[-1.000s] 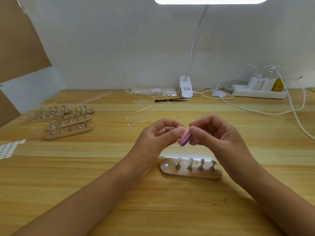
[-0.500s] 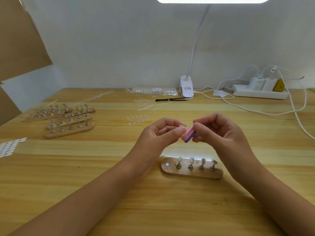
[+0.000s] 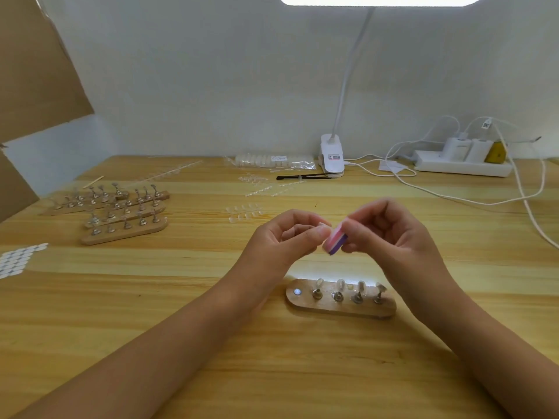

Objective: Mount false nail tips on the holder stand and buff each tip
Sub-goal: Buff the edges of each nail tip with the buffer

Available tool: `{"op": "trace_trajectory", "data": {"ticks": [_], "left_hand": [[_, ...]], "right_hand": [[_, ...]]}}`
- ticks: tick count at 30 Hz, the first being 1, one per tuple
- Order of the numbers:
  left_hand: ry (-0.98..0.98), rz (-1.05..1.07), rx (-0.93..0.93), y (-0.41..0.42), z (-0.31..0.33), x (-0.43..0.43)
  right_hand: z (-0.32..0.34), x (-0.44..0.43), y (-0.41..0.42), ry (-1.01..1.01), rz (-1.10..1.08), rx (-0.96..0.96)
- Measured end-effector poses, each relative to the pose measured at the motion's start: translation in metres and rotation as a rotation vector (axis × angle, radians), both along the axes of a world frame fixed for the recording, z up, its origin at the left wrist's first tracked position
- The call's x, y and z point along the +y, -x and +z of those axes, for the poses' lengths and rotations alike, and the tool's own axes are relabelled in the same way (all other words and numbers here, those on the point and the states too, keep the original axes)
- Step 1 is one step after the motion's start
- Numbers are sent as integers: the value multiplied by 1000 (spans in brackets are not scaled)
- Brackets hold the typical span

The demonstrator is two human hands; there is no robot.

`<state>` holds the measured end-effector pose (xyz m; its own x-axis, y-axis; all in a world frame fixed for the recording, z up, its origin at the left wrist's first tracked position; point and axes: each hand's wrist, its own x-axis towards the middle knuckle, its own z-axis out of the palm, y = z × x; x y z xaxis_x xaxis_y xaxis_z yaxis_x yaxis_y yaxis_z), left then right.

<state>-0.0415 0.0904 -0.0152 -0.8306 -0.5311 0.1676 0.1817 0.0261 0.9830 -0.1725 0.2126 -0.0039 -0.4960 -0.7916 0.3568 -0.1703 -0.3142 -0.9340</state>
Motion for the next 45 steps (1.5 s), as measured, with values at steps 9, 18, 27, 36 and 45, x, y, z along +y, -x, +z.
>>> {"op": "trace_trajectory", "data": {"ticks": [9,18,27,36,45], "left_hand": [[6,0,6,0,-1,0],[-7,16,8,0,0,1],[2,20,3,0,-1,0],[5,30,-2,0,-1,-1],[10,34,1,0,-1,0]], "right_hand": [[-1,-1,1,-25,55,21],[-1,0,-1,25,-10,34],[-2,-2,-1,-15,23,18],[-1,-2,-3,-6,23,18],[1,-1,-2,9,-18,11]]}}
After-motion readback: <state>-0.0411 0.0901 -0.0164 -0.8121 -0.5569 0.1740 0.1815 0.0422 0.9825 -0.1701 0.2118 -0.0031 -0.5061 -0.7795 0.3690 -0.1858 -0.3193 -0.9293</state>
